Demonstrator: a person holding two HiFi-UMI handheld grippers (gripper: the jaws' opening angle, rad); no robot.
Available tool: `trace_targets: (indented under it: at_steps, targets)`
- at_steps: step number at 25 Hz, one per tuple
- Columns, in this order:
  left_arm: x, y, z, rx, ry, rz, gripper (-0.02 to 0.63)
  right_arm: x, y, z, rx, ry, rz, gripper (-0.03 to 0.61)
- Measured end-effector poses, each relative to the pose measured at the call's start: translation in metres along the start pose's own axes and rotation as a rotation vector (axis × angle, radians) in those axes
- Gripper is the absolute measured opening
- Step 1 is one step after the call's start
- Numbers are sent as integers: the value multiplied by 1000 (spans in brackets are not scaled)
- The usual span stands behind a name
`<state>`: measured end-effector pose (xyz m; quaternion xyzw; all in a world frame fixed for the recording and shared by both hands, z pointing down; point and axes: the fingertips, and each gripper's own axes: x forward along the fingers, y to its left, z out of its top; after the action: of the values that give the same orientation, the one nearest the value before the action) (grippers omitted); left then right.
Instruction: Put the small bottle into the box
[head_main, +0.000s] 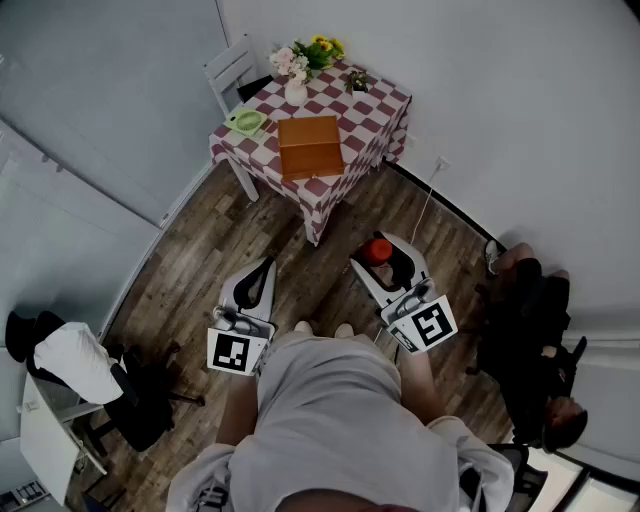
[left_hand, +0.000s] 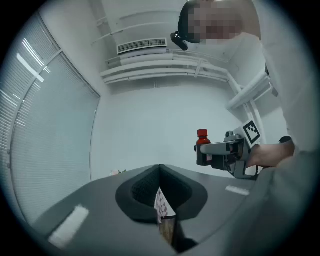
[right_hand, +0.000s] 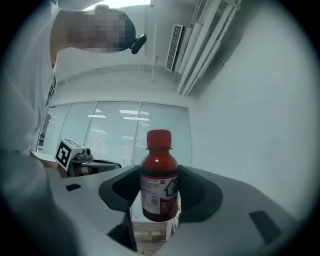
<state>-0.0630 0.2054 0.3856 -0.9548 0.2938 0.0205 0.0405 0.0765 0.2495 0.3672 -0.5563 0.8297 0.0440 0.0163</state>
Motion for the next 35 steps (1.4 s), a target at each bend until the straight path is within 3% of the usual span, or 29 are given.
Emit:
trace_targets:
  at_steps: [23,35]
  targets:
    - [-6,40,-24,-18,17,-48,0,27,12,-13,-3,42,-36,224]
    - [-12,84,-49,-83,13,-2,0,60,11,-39,38,101,-50,224]
